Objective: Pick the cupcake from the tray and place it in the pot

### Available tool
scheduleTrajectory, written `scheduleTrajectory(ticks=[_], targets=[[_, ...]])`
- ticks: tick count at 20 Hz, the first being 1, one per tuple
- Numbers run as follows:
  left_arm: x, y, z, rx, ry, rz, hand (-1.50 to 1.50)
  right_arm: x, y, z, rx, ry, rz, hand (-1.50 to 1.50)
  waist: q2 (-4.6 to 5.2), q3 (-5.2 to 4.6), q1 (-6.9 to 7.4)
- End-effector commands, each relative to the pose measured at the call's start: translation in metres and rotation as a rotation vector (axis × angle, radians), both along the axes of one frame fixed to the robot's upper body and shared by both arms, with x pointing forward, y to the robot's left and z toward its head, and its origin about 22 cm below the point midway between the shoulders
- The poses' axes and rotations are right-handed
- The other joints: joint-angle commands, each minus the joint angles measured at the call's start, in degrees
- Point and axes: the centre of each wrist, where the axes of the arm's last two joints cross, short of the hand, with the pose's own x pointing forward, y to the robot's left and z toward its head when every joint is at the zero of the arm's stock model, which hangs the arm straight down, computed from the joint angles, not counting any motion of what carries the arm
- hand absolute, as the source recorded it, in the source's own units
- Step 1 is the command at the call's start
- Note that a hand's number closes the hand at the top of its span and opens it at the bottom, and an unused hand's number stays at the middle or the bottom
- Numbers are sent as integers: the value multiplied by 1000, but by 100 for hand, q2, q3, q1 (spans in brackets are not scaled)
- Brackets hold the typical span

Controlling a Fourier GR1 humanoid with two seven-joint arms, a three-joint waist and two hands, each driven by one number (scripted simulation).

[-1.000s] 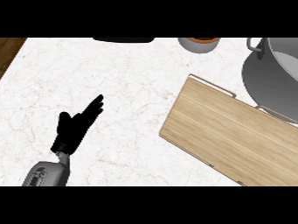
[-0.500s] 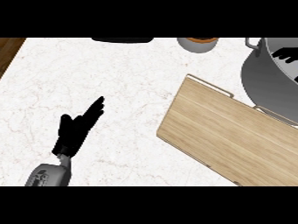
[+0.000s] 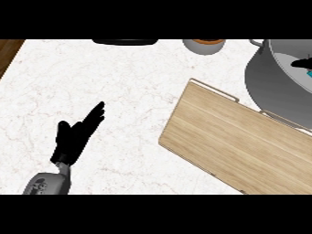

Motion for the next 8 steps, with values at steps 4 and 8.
scheduleTrajectory(ticks=[4,8], targets=[[5,0,4,-10,-3,0,0,-32,-56,16,224,-207,-161,-150,38,8,38],[-10,-6,-7,-11,-17,-18,0,-62,-95,34,289,-254,-171,-150,17,8,32]])
